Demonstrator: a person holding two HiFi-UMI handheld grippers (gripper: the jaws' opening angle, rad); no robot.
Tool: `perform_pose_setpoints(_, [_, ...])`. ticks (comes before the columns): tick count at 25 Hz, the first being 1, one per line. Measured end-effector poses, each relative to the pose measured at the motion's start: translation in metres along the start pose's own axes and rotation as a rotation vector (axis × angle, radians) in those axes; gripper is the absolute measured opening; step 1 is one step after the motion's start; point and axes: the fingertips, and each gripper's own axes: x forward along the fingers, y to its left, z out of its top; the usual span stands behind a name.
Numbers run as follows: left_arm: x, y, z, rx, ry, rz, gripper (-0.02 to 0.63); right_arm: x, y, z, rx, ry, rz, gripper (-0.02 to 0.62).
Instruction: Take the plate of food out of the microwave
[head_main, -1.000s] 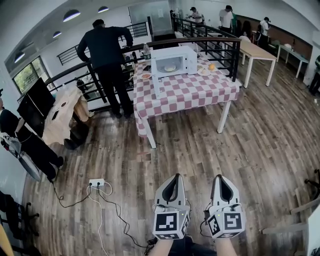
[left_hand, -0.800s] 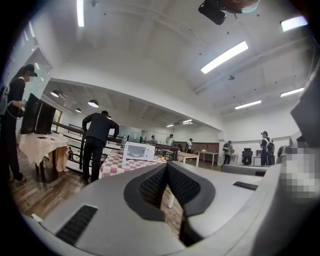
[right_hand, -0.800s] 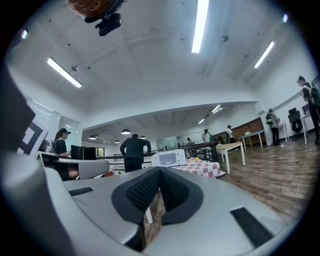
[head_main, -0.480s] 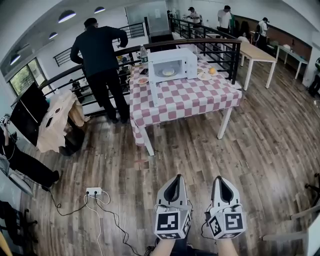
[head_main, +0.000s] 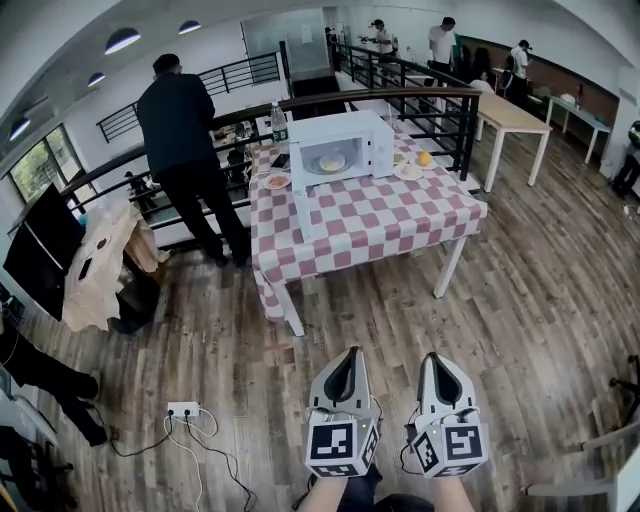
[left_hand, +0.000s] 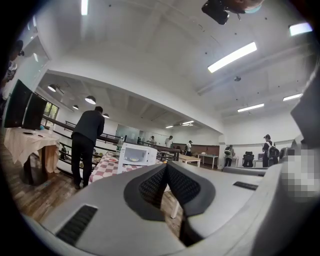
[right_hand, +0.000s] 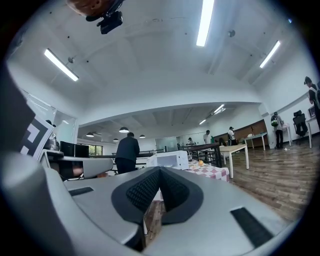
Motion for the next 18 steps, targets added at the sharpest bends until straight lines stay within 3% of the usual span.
perform_pose_setpoints(18, [0.071, 0.038, -0.010, -0.037, 0.021, 0.015, 0.028, 0.076, -0.007, -0.007, -0.063, 0.054, 0.013, -0.006])
